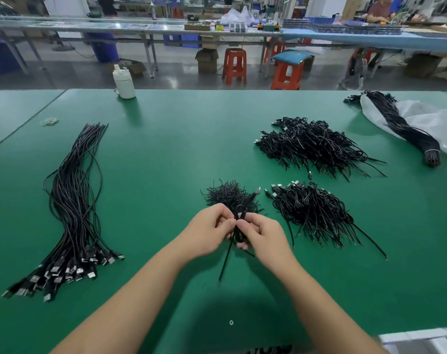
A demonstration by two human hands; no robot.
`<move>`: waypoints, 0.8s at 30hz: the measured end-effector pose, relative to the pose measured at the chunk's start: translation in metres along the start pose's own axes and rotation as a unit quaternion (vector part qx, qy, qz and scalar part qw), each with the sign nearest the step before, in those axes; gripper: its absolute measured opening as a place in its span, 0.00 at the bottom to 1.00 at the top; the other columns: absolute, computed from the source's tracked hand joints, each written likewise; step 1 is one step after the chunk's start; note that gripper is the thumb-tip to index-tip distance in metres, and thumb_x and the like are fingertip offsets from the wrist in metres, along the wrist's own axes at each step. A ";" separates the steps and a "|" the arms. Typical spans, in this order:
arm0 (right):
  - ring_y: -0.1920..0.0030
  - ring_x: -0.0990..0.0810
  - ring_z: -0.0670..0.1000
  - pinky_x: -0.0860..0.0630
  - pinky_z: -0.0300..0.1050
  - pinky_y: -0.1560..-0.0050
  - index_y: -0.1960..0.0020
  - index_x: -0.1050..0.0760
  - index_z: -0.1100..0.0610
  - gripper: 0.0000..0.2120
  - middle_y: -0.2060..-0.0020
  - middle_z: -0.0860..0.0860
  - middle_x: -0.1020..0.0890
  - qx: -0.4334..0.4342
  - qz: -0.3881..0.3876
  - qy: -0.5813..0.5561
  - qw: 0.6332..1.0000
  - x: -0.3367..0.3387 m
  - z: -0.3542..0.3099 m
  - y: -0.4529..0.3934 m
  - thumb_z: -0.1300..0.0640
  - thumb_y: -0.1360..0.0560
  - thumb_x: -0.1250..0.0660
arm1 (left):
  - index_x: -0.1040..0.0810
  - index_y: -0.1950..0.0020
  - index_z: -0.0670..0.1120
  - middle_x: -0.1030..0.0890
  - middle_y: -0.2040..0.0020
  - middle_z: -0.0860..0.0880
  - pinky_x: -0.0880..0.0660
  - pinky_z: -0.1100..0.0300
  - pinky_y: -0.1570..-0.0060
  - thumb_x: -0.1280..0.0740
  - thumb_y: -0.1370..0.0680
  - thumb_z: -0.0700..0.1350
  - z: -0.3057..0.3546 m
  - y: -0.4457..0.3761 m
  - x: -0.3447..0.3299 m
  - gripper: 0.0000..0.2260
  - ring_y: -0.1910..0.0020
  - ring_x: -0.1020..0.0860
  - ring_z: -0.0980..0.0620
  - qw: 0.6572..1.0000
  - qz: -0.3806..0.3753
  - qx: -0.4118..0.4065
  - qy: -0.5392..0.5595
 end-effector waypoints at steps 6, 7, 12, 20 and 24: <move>0.78 0.32 0.48 0.33 0.39 0.76 0.46 0.30 0.56 0.04 0.73 0.51 0.26 -0.075 0.013 -0.187 0.979 -0.005 -0.002 -0.003 0.60 0.19 0.36 | 0.29 0.54 0.47 0.28 0.59 0.53 0.35 0.58 0.58 0.37 0.20 0.39 0.009 0.006 -0.008 0.05 0.61 0.30 0.52 0.975 0.092 -0.136 -0.147; 0.77 0.31 0.48 0.32 0.40 0.76 0.47 0.28 0.57 0.01 0.73 0.51 0.26 -0.071 0.002 -0.194 0.978 -0.006 -0.002 -0.004 0.60 0.18 0.38 | 0.28 0.54 0.46 0.28 0.59 0.53 0.35 0.57 0.58 0.37 0.20 0.39 0.009 0.005 -0.008 0.04 0.60 0.30 0.50 0.970 0.099 -0.147 -0.166; 0.59 0.16 0.53 0.18 0.44 0.58 0.43 0.23 0.62 0.10 0.59 0.59 0.16 -0.075 -0.071 -0.305 0.947 -0.001 -0.002 -0.004 0.64 0.17 0.42 | 0.29 0.57 0.51 0.25 0.62 0.56 0.33 0.68 0.61 0.35 0.20 0.42 0.003 0.003 0.000 0.07 0.62 0.28 0.62 0.984 0.118 -0.089 -0.097; 0.73 0.26 0.48 0.27 0.36 0.69 0.50 0.17 0.58 0.05 0.66 0.51 0.19 0.013 -0.028 -0.145 0.989 0.012 -0.008 -0.008 0.62 0.22 0.31 | 0.28 0.58 0.54 0.24 0.67 0.55 0.34 0.69 0.66 0.34 0.20 0.45 0.006 0.003 0.004 0.08 0.68 0.28 0.61 0.994 0.082 -0.048 -0.056; 0.74 0.29 0.49 0.28 0.38 0.72 0.52 0.18 0.58 0.06 0.71 0.54 0.22 -0.014 -0.002 -0.153 0.988 0.008 -0.007 -0.010 0.58 0.21 0.33 | 0.30 0.56 0.51 0.27 0.61 0.57 0.36 0.69 0.61 0.35 0.20 0.40 0.016 0.007 0.000 0.08 0.61 0.29 0.59 0.980 0.109 -0.126 -0.110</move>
Point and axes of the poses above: each hand's wrist, its own y-axis away from the middle knuckle, its own x-axis out of the back of the hand, z = x × y, the point moved 2 cm from there along -y, towards the middle knuckle
